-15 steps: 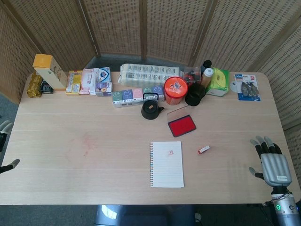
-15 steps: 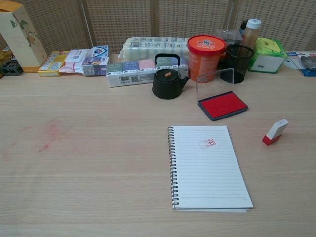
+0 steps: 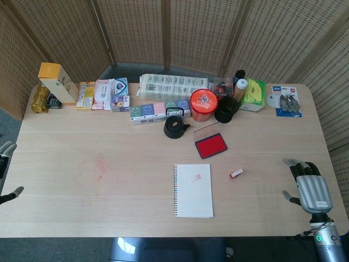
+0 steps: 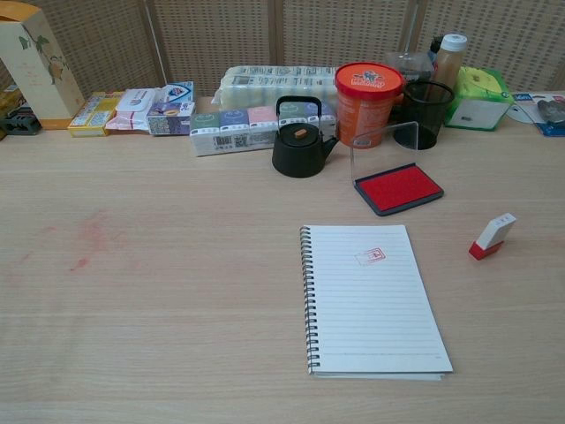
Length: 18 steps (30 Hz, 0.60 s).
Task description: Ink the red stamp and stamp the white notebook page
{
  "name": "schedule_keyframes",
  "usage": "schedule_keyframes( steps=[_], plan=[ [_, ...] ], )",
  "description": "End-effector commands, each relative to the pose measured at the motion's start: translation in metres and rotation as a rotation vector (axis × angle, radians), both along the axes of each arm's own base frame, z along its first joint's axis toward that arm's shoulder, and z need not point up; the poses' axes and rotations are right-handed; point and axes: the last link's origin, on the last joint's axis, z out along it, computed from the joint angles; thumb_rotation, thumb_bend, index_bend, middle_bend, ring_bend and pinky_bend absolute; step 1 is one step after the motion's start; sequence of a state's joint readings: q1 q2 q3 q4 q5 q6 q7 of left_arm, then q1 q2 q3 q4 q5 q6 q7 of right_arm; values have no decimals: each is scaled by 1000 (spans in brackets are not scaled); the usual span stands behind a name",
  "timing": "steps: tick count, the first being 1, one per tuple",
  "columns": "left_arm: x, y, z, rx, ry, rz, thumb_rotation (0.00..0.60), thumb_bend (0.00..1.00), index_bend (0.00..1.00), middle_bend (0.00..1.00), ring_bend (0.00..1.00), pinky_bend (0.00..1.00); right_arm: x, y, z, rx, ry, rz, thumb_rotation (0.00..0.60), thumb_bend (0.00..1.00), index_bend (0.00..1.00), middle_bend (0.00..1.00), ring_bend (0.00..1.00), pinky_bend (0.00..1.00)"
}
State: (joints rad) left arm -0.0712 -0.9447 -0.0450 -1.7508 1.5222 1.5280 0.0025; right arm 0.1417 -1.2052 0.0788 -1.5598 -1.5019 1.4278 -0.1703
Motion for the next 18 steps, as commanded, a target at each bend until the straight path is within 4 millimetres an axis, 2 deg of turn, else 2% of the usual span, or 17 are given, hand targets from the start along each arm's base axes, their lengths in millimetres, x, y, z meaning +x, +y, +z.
schedule_keyframes(
  steps=[1, 4, 7, 13, 18],
  plan=[
    [0, 0, 0, 1, 1, 3, 600, 0, 0, 12, 0, 13, 6, -16, -9, 41, -7, 73, 600, 113, 196, 740, 835, 918],
    [0, 0, 0, 4, 4, 6, 600, 0, 0, 12, 0, 13, 7, -26, -14, 79, 3, 88, 600, 135, 194, 893, 980, 1000],
    [-1, 1, -1, 4, 5, 11, 600, 0, 0, 12, 0, 13, 10, -38, -22, 136, -1, 99, 600, 171, 204, 985, 1000, 1000],
    [-2, 3, -3, -2, 12, 27, 600, 0, 0, 12, 0, 13, 15, -54, -37, 239, -6, 121, 600, 271, 264, 1000, 1000, 1000],
    [-2, 4, -5, -10, 16, 38, 600, 0, 0, 13, 0, 13, 16, -66, -50, 313, -13, 133, 600, 308, 297, 1000, 1000, 1000]
  ],
)
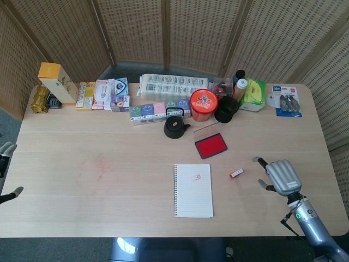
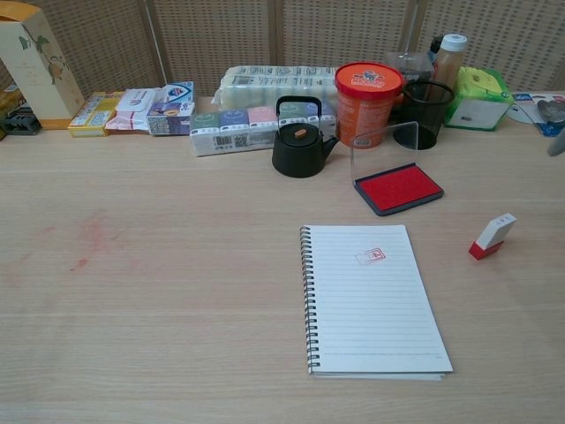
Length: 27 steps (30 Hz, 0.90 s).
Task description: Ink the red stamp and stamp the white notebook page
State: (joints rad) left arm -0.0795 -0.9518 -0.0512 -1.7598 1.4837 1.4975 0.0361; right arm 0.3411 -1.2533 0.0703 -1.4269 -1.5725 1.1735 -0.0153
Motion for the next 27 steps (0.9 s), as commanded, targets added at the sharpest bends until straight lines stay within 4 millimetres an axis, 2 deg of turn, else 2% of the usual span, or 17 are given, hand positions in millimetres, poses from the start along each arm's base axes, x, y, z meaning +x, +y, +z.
schedule_keyframes(
  steps=[1, 17, 27],
  plan=[
    [0, 1, -1, -4, 2, 3, 600, 0, 0, 13, 0, 13, 0, -11, -13, 69, 11, 18, 600, 309, 301, 1000, 1000, 1000],
    [-2, 5, -10, -27, 25, 33, 600, 0, 0, 12, 0, 12, 2, -31, -49, 204, 145, 128, 600, 311, 346, 1000, 1000, 1000],
    [-2, 4, -9, -21, 25, 37, 600, 0, 0, 12, 0, 13, -2, -45, -58, 182, 171, 173, 600, 312, 372, 1000, 1000, 1000]
  ],
)
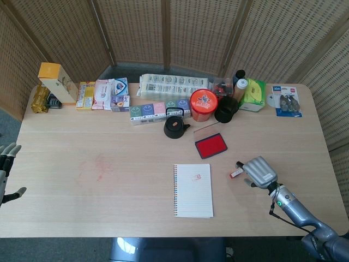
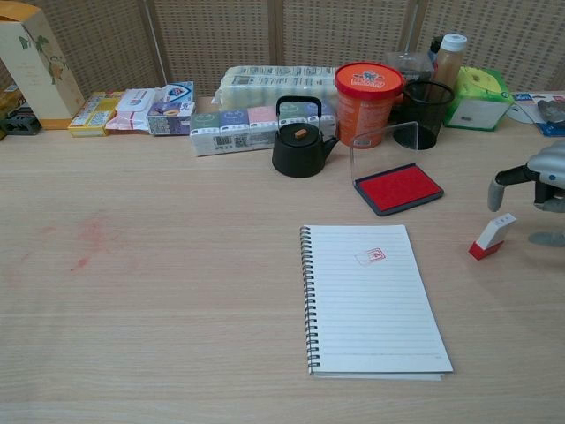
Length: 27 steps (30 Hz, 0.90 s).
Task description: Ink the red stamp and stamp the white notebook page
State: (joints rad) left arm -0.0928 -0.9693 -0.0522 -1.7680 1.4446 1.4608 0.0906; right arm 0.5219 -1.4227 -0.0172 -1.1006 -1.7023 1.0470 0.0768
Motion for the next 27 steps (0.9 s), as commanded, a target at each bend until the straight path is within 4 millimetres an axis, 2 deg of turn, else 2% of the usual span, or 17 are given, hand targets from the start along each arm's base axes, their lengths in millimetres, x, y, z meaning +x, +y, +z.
schedule_keyframes(
  steps=[1, 27],
  plan=[
    [0, 0, 0, 0, 0, 1, 600, 0, 0, 13, 0, 12, 1, -3, -4, -2, -9, 11, 600, 313, 377, 1000, 1000, 1000],
    [-1, 1, -1, 1, 5, 6, 600, 0, 0, 12, 0, 13, -3, -14, -15, 9, -47, -36, 600, 318, 457, 1000, 1000, 1000]
  ],
)
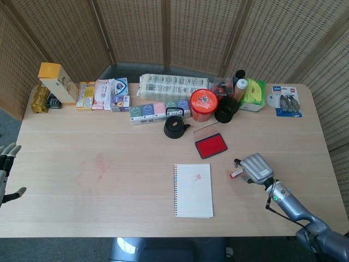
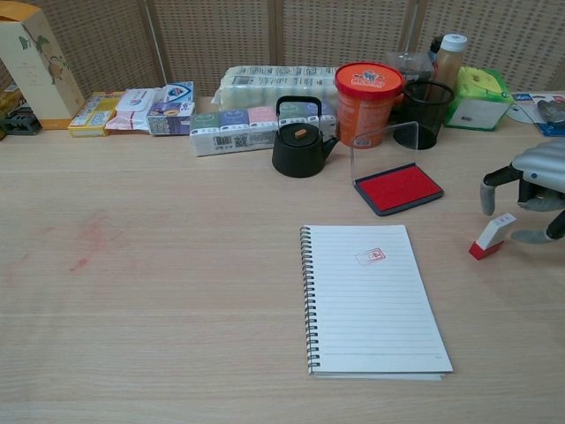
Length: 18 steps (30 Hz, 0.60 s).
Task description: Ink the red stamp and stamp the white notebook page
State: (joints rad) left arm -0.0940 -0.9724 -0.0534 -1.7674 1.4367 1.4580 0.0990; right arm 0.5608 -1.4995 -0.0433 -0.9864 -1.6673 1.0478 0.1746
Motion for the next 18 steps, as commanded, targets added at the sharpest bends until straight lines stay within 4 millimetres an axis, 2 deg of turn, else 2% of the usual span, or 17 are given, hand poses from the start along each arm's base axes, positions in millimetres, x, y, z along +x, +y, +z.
schedule_keyframes(
  steps=[1, 18],
  plan=[
    [0, 0, 0, -1, 0, 0, 600, 0, 0, 12, 0, 13, 0, 0, -1, 1, -1, -1, 600, 321, 462, 1000, 1000, 1000],
    [0, 1, 1, 0, -3, -1, 600, 0, 0, 12, 0, 13, 4, -1, -6, 0, -24, -21, 600, 349, 509, 1000, 1000, 1000]
  ],
)
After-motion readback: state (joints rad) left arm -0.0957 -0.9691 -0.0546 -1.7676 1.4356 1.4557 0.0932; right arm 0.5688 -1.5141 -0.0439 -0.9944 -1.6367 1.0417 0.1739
